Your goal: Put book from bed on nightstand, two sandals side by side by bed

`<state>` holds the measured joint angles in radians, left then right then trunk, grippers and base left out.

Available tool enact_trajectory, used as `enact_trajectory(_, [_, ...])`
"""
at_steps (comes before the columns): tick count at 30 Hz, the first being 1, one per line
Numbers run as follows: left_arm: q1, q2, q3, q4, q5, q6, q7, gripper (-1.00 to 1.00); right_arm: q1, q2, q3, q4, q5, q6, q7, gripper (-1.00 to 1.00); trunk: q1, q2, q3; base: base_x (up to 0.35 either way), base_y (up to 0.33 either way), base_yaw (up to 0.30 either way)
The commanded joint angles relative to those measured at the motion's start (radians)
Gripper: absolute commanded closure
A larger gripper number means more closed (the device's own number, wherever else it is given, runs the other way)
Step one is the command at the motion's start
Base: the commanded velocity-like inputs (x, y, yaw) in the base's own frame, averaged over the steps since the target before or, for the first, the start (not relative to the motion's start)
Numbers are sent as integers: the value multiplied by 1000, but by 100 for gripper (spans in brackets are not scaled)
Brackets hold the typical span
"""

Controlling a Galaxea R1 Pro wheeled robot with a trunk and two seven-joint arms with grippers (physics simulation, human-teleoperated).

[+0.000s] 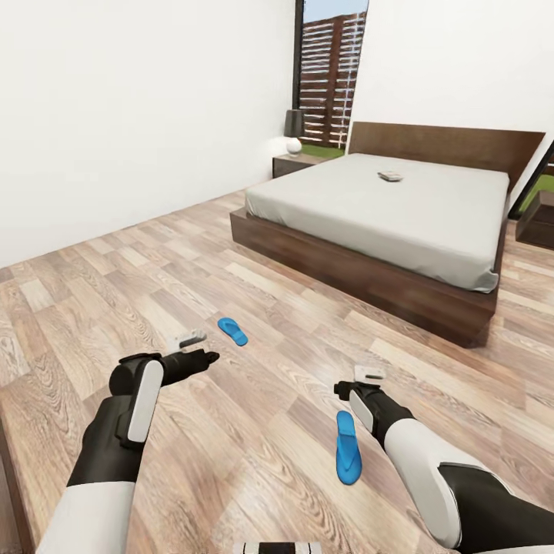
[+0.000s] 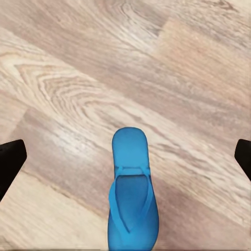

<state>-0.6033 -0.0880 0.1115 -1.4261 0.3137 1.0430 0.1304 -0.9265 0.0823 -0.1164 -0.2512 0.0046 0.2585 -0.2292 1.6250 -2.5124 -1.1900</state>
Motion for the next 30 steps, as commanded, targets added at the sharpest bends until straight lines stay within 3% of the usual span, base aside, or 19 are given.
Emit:
enact_trajectory(1, [0, -1, 1, 2, 10, 4, 10, -100, 0, 1, -5, -2, 1, 5, 0, -100, 0, -1, -5, 0, 0, 0])
enact_trajectory(14, [0, -1, -1, 22, 7, 4, 11, -100, -1, -1, -1, 0, 3, 10, 23, -100, 6, -4, -55, 0, 0, 0])
enact_trajectory(22, [0, -6, -2, 22, 8, 4, 11, -100, -68, -9, -4, 7, 8, 119, 110, -100, 10, -6, -86, 0, 0, 0])
enact_trajectory(30, [0, -6, -3, 22, 7, 4, 11, -100, -79, -11, -3, 6, 9, 130, 116, -100, 13, -7, -117, 0, 0, 0])
